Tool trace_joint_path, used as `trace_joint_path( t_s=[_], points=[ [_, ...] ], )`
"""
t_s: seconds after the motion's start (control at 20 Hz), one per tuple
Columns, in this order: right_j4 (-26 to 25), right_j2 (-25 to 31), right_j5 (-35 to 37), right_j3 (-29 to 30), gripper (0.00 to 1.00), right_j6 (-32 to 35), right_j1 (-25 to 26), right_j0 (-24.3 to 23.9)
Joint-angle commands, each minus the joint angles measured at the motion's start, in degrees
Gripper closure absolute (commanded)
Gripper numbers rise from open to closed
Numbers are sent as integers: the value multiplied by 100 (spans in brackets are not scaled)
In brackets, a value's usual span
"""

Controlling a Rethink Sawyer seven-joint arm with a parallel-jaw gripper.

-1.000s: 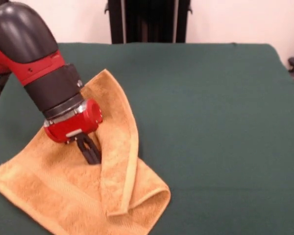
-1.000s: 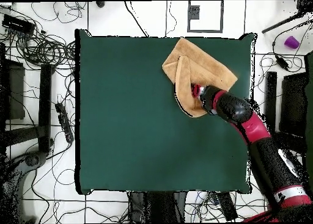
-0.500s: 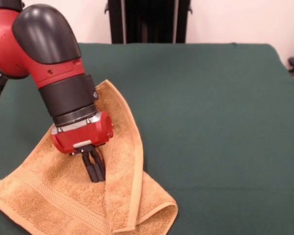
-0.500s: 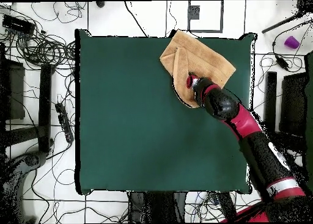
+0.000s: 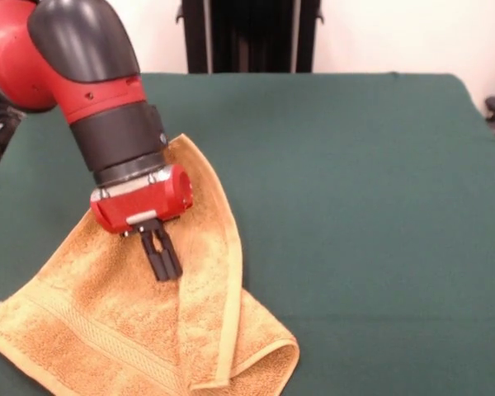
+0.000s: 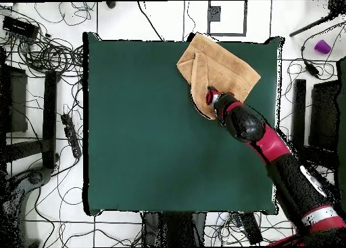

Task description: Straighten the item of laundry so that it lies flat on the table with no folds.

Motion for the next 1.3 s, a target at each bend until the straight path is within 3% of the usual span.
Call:
trace_joint_path(
  t_s=[0.05,0.35,0.5,0.75,1.1,1.3],
  points=[
    [194,-373,276,1032,100,1332,-604,96],
    [535,-487,874,1832,100,1518,-1804,33],
    [813,-338,1133,1942,100,1508,-2039,-56],
    [1074,-448,907,1251,100,1444,-1599,370],
    [1539,-987,564,-448,100,1337,-635,1328],
    [2083,-1140,498,-733,100,1757,-588,1764]
  ],
)
